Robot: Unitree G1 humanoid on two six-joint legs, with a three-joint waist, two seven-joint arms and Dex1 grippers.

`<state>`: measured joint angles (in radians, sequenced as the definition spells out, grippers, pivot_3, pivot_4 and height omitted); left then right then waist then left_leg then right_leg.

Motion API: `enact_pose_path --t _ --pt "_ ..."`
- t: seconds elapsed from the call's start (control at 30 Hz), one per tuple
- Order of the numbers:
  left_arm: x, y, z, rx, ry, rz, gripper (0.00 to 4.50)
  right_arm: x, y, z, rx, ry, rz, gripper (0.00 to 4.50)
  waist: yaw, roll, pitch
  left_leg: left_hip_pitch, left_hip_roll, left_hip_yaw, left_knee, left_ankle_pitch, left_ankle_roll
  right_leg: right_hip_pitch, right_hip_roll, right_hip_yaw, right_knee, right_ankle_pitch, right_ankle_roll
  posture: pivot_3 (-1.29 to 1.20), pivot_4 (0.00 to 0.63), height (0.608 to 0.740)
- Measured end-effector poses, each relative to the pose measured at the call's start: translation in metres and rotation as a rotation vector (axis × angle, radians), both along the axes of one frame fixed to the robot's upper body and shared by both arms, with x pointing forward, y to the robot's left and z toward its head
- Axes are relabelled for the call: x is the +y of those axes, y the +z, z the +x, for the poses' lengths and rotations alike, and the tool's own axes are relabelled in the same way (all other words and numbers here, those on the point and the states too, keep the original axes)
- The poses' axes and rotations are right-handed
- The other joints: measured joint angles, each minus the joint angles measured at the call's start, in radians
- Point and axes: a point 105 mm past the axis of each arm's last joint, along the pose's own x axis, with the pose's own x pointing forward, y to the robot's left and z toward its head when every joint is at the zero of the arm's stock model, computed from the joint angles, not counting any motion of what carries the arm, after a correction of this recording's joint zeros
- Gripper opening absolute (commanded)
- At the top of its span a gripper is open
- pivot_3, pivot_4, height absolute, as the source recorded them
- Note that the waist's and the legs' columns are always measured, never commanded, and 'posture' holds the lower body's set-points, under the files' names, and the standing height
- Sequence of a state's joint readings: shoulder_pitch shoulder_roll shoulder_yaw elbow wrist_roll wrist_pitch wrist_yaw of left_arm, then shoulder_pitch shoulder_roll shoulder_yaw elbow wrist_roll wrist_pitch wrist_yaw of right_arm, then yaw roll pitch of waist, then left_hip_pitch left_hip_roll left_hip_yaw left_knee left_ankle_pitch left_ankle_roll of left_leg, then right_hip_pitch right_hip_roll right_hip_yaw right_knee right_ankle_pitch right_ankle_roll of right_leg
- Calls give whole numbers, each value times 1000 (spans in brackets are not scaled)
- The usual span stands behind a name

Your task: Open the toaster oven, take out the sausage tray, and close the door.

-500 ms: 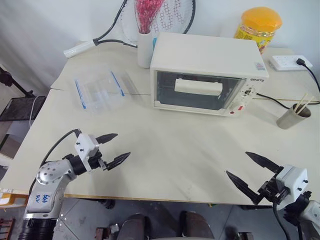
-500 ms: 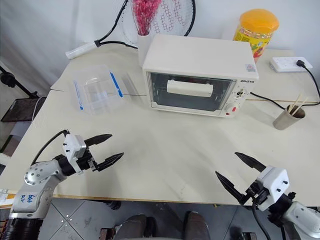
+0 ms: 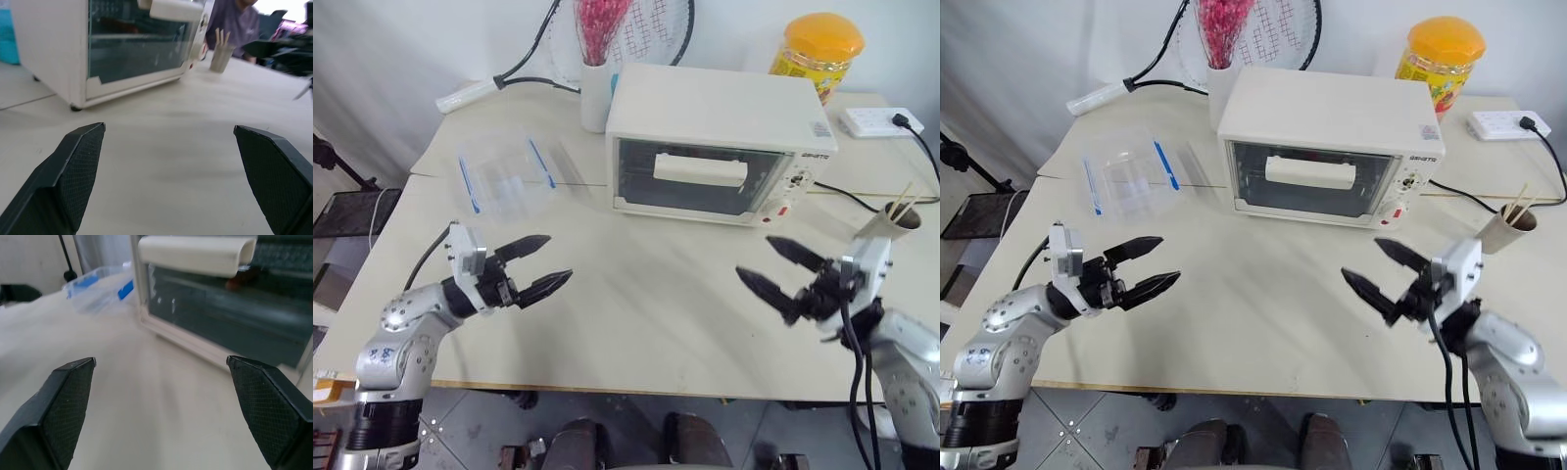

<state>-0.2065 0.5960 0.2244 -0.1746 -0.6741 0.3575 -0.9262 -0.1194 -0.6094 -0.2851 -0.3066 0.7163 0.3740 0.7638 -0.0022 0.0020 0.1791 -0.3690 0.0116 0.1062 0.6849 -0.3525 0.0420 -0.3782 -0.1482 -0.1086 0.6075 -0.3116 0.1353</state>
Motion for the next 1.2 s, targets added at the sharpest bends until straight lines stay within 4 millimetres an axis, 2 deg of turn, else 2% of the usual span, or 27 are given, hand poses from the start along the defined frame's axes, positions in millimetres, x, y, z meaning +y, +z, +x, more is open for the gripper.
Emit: enact_pose_path --t 0.1,0.2,0.37,0.47,0.6,0.67,0.73,0.83,0.93,1.2 --pt "-5 9 2 -26 -6 -16 4474 3 12 25 1 -2 23 4500 0 0 0 -1 0 0 0 0 0 0 0 -1 0 0 0 0 150 740" --pt "-7 10 3 -4 -4 -41 4474 8 20 44 -9 -2 38 4500 0 0 0 -1 0 -1 0 0 0 0 0 -2 0 0 0 0 150 740" --pt "-9 9 1 1 -3 -41 4474 15 22 59 -23 18 32 4500 -1 0 0 -2 0 -1 0 0 0 0 0 -3 -1 0 0 0 150 740" --pt "-11 10 0 -1 -6 -40 4474 27 25 56 -54 88 17 4500 -1 0 0 -1 0 -1 0 0 0 0 1 -3 0 0 0 0 150 740" --pt "-9 7 1 18 10 -41 4474 31 29 50 -117 137 -14 4500 -1 0 0 -2 0 -1 0 0 0 0 1 -3 -1 0 0 0 150 740" --pt "-9 6 4 41 29 -51 4474 32 24 42 -129 165 -54 4500 1 0 0 -2 0 -1 0 0 0 0 1 -3 0 0 0 0 150 740" --pt "-8 8 11 53 48 -76 4474 35 9 31 -120 211 -124 4500 0 0 0 -2 0 -1 0 0 0 0 1 -4 -1 0 0 0 150 740" --pt "-13 17 24 39 47 -107 3890 37 -8 21 -123 245 -205 4500 1 0 0 -1 0 0 0 1 0 0 1 -3 -1 0 0 0 150 740" --pt "-24 25 46 5 63 -111 3027 36 -19 15 -154 258 -297 4500 4 -1 1 -1 -1 0 1 2 0 0 1 -4 -1 0 1 0 150 740" --pt "-70 35 102 -50 105 -119 430 32 -25 11 -233 275 -413 4500 6 -3 2 -3 -1 -1 0 2 0 0 1 -11 -2 0 1 0 150 740"
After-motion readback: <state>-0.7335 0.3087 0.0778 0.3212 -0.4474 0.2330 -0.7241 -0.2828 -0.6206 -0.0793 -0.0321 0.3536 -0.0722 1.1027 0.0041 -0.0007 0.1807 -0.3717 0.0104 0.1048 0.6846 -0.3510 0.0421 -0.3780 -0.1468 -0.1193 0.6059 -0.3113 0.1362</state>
